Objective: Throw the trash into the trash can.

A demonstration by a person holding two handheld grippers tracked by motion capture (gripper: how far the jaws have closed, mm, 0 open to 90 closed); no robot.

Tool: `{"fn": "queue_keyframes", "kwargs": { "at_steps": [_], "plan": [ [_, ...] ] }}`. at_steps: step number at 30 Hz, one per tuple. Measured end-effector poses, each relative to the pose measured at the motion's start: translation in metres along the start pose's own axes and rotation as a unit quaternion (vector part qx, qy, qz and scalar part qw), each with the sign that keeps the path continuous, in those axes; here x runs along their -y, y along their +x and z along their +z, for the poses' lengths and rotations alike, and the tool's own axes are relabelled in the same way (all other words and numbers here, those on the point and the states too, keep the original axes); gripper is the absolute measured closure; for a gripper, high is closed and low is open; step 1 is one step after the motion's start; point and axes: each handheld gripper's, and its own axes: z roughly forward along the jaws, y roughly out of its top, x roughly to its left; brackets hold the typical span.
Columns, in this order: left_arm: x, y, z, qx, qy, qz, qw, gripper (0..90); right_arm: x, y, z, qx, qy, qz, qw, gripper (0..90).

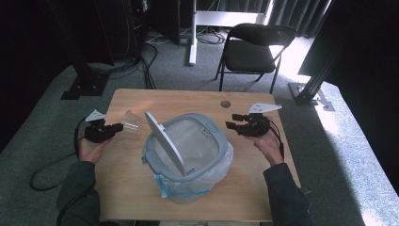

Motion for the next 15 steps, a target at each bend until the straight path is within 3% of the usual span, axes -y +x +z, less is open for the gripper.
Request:
{"fn": "queue_keyframes", "kwargs": {
  "at_steps": [5,15],
  "plan": [
    [-0.009,-0.002,-0.005,0.015,-0.016,0.0,0.9998,83.9,0.003,-0.001,0.0,0.001,0.003,0.001,1.0,48.9],
    [-0.026,-0.007,-0.013,0.024,-0.033,0.009,0.9991,83.9,0.006,0.0,0.003,-0.001,0.007,0.003,1.0,48.9]
  ]
}}
